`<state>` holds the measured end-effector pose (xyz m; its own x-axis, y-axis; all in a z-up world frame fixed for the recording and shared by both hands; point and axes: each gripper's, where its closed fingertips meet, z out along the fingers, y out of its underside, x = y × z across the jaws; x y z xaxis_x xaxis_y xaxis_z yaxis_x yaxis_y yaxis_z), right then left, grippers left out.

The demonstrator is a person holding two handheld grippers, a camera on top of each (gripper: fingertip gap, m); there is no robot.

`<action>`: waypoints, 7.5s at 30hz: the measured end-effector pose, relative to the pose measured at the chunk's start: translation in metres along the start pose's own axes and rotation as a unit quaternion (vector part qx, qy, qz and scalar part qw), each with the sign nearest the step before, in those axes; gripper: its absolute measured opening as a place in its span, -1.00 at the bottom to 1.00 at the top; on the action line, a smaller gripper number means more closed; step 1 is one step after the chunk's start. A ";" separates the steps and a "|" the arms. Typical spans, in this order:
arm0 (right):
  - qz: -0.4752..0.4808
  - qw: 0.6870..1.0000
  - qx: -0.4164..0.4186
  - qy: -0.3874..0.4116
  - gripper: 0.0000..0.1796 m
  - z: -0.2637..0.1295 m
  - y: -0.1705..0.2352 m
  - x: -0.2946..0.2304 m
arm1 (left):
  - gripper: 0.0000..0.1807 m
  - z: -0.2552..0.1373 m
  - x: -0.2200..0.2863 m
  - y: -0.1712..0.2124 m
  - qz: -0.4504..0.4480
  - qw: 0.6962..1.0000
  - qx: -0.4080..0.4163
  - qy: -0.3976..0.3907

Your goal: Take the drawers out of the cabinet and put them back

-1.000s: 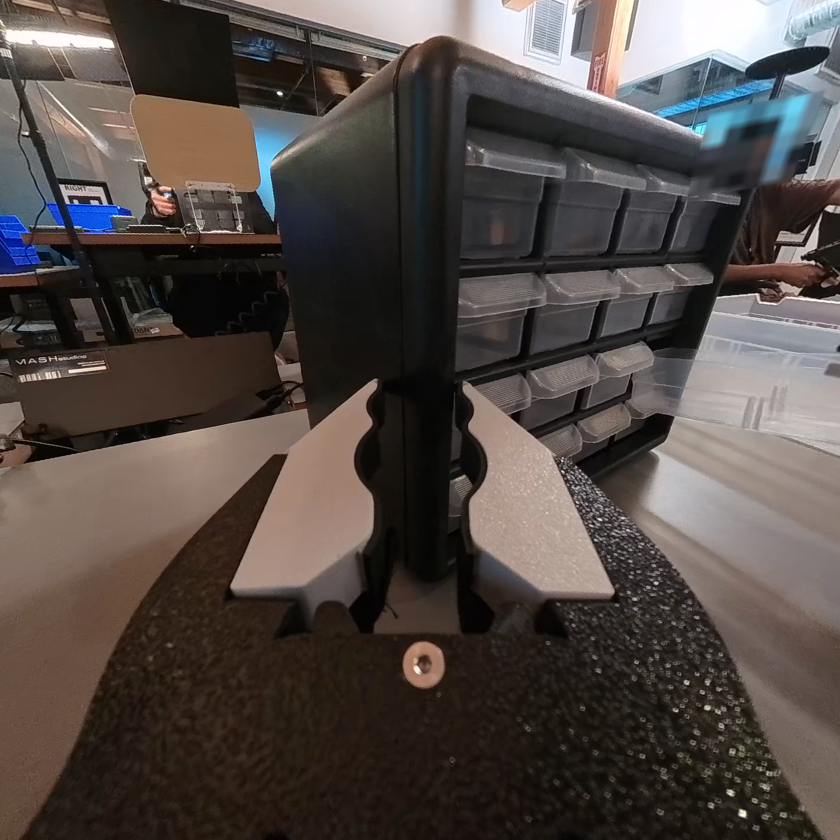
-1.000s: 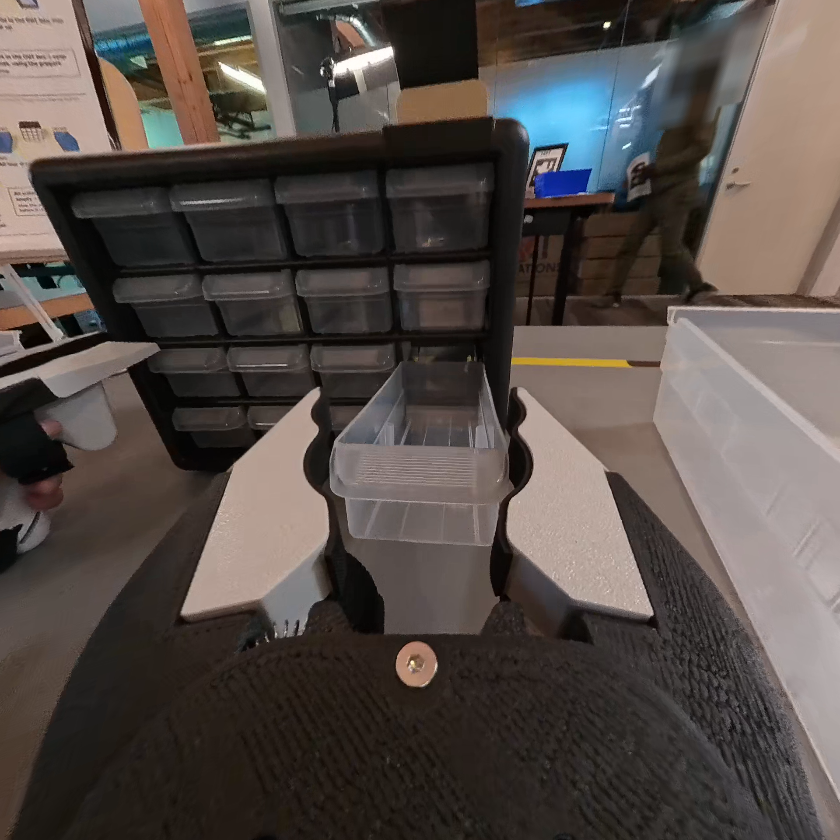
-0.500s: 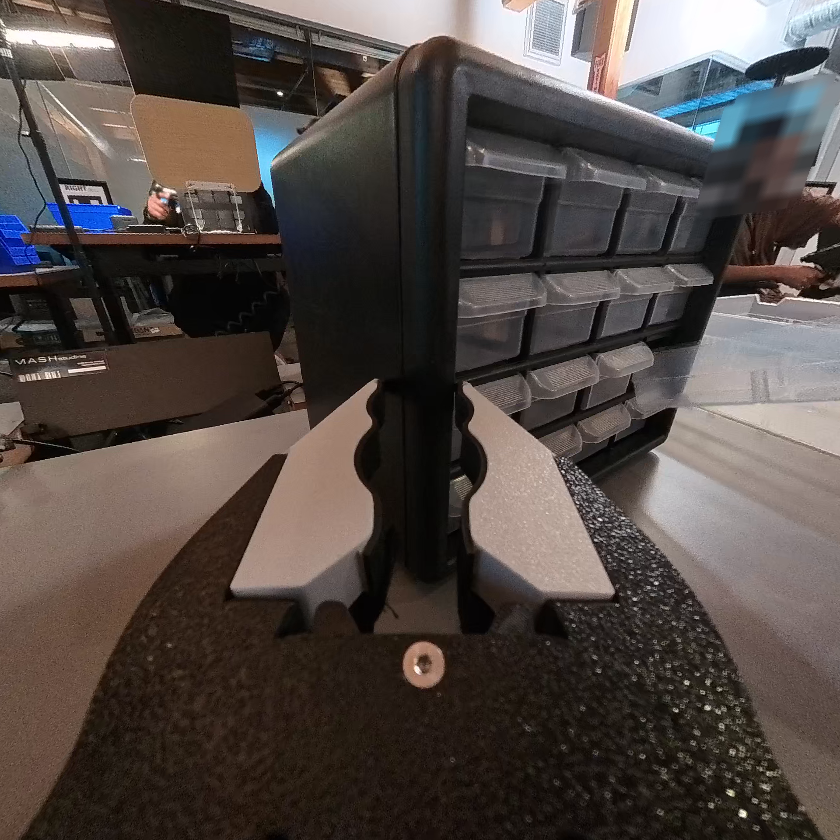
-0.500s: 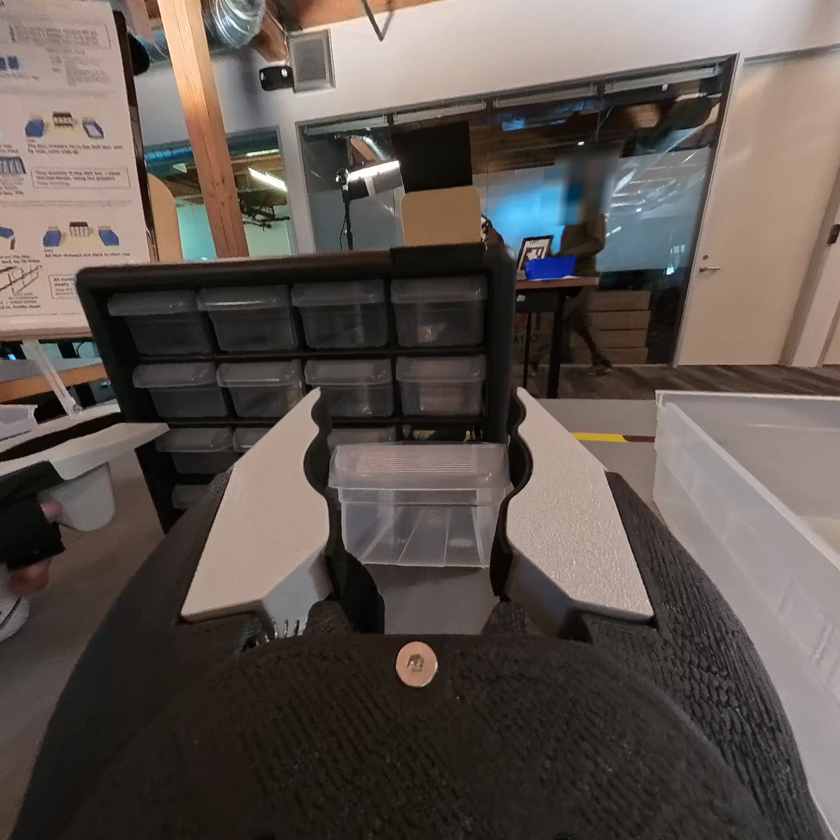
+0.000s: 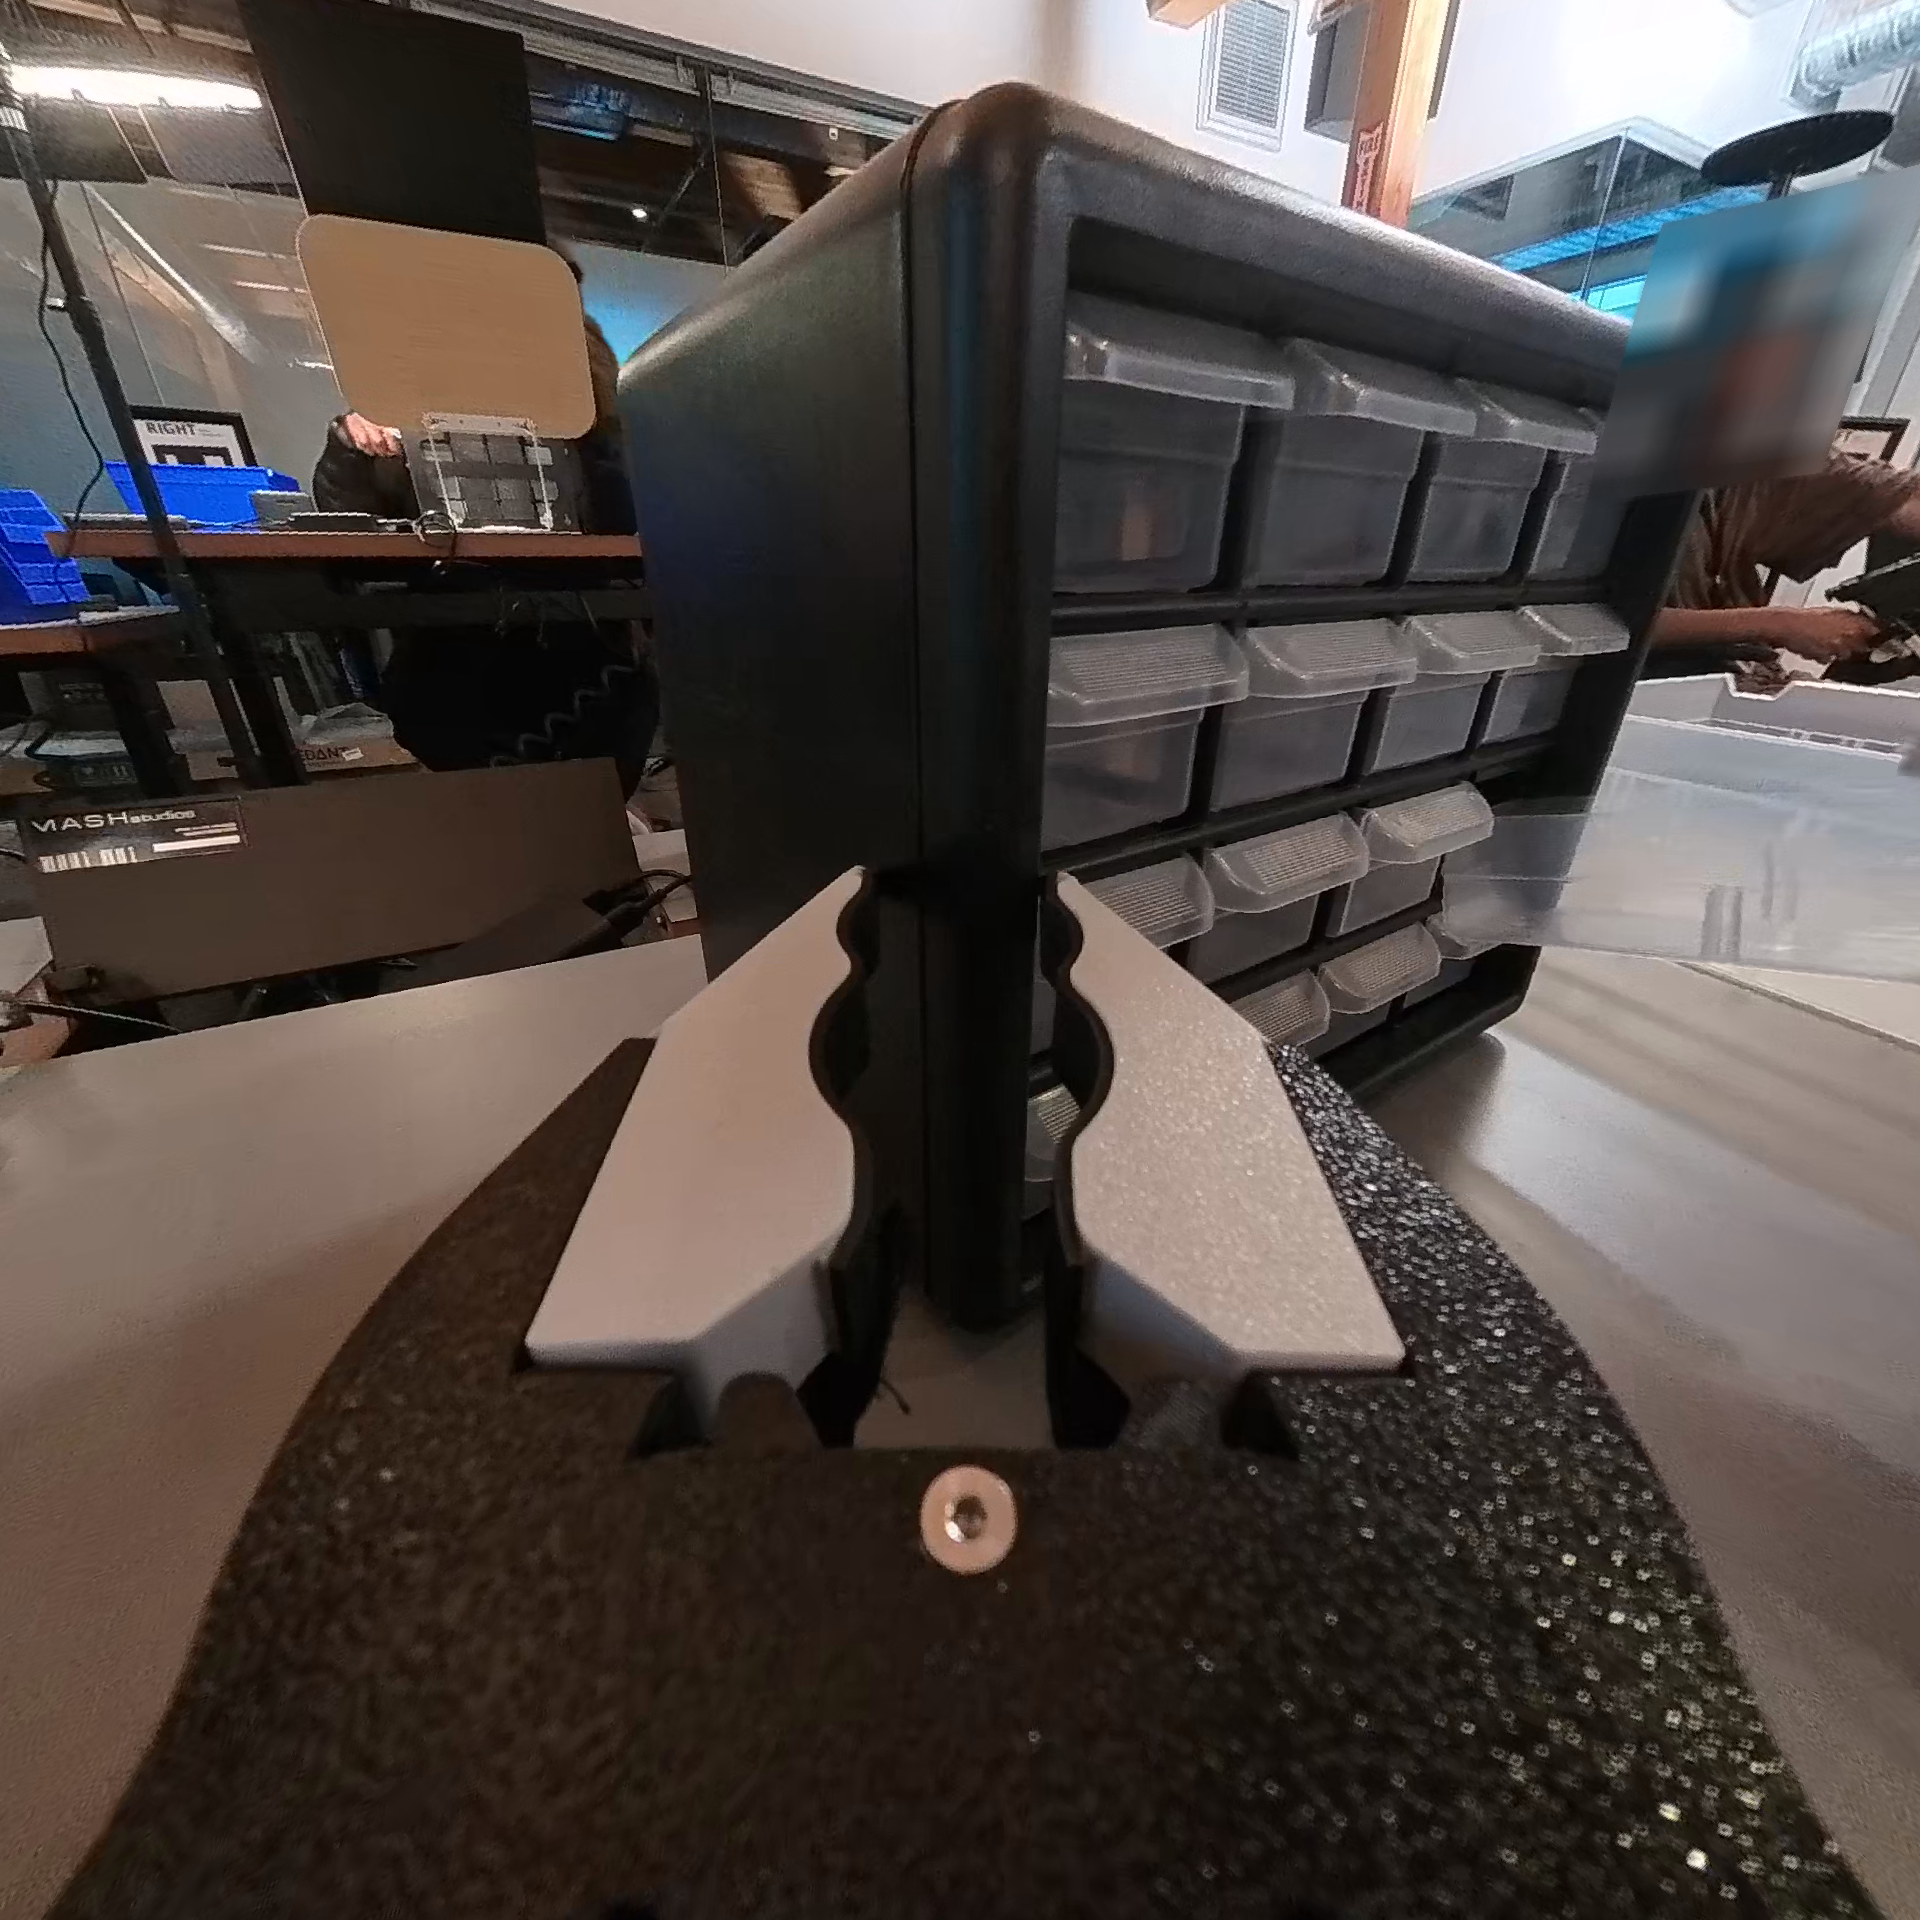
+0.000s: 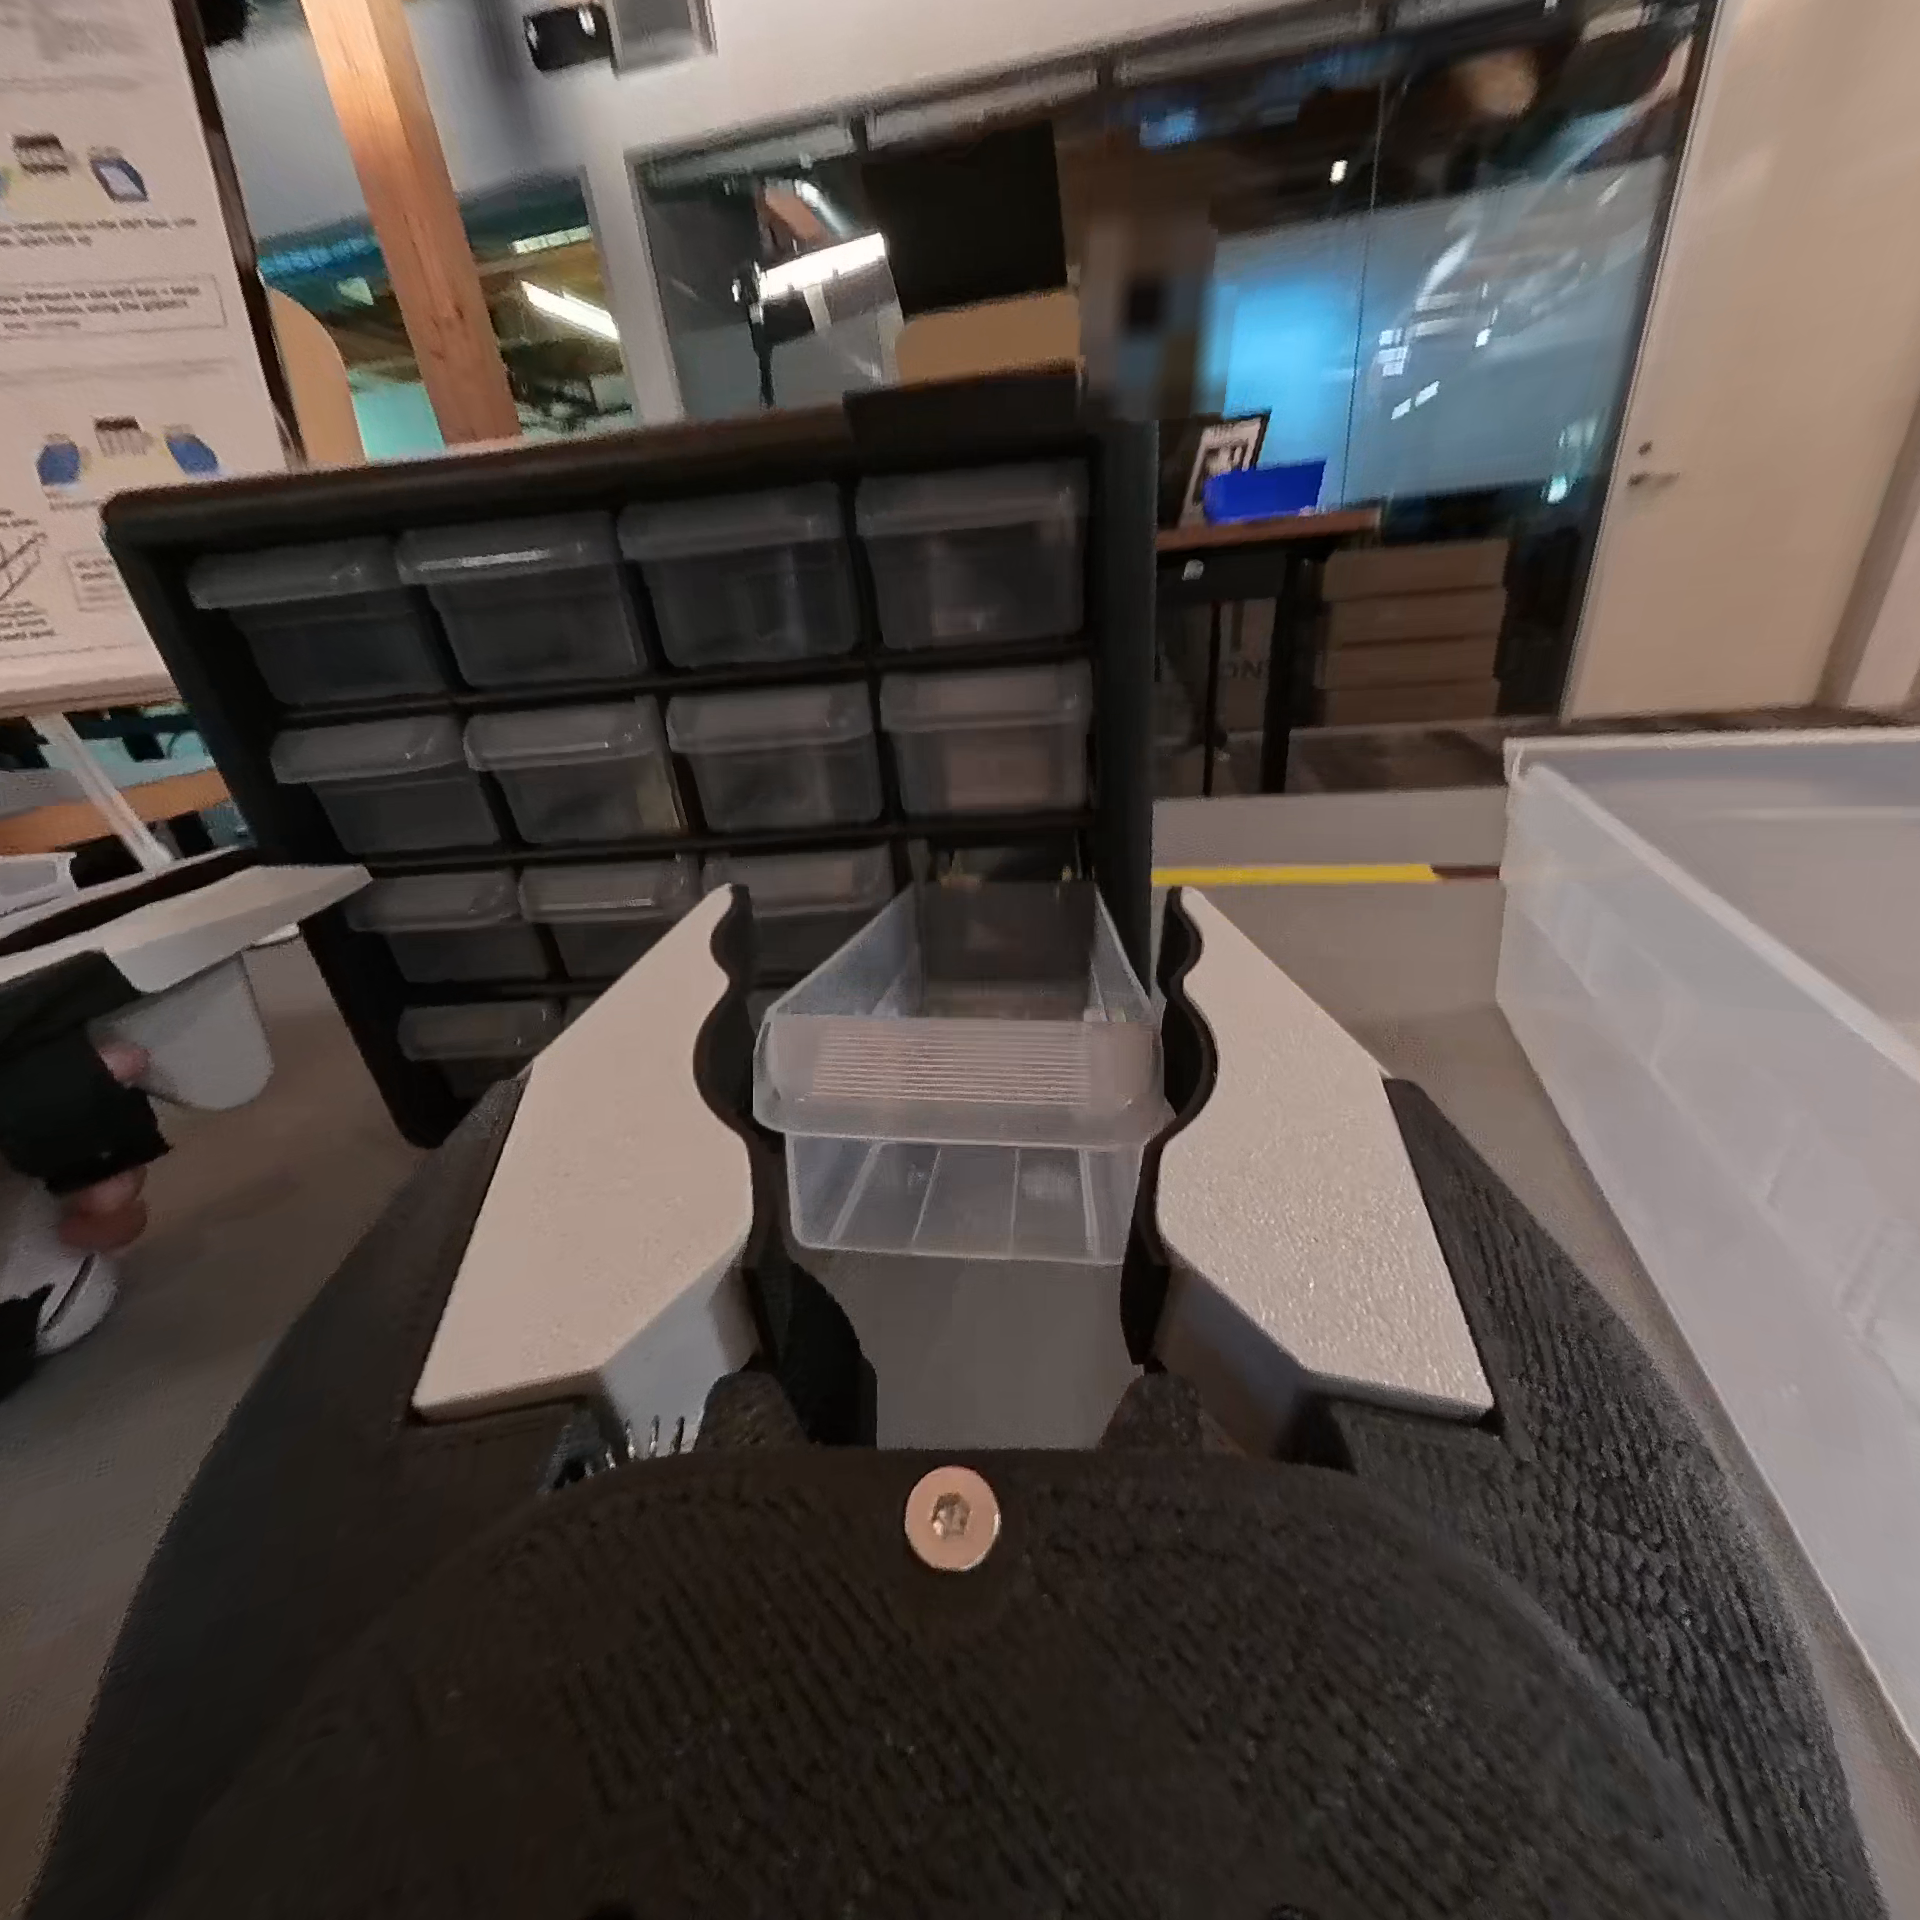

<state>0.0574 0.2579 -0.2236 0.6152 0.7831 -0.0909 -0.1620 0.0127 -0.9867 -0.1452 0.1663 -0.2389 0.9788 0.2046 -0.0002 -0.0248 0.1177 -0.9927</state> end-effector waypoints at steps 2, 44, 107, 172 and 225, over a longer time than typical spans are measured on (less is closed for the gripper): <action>0.007 0.999 -0.035 -0.001 -0.13 -0.004 0.010 0.001 | -0.68 0.000 0.000 0.000 0.000 1.000 0.000 0.000; -0.603 0.640 -0.387 -0.277 -0.81 -0.089 0.070 -0.015 | -0.68 0.000 0.000 0.000 -0.013 1.000 0.001 0.005; -0.587 0.800 -0.122 -0.036 -1.00 0.076 0.066 -0.005 | -0.67 0.001 0.000 0.000 -0.023 1.000 0.001 0.005; -0.677 0.712 0.110 -0.150 -0.94 0.037 0.056 -0.194 | -0.53 -0.023 -0.049 -0.034 -0.061 0.986 0.126 -0.085; -0.625 0.689 -0.203 -0.307 -0.59 -0.029 0.088 -0.185 | -0.57 -0.020 -0.037 -0.034 -0.043 0.989 0.121 -0.067</action>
<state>-0.0483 0.0958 -0.2979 -0.3832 0.4358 0.8144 0.5046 0.8373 -0.2106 -0.1765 0.1350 -0.2073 0.9439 0.3095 0.1149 -0.0071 0.3669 -0.9302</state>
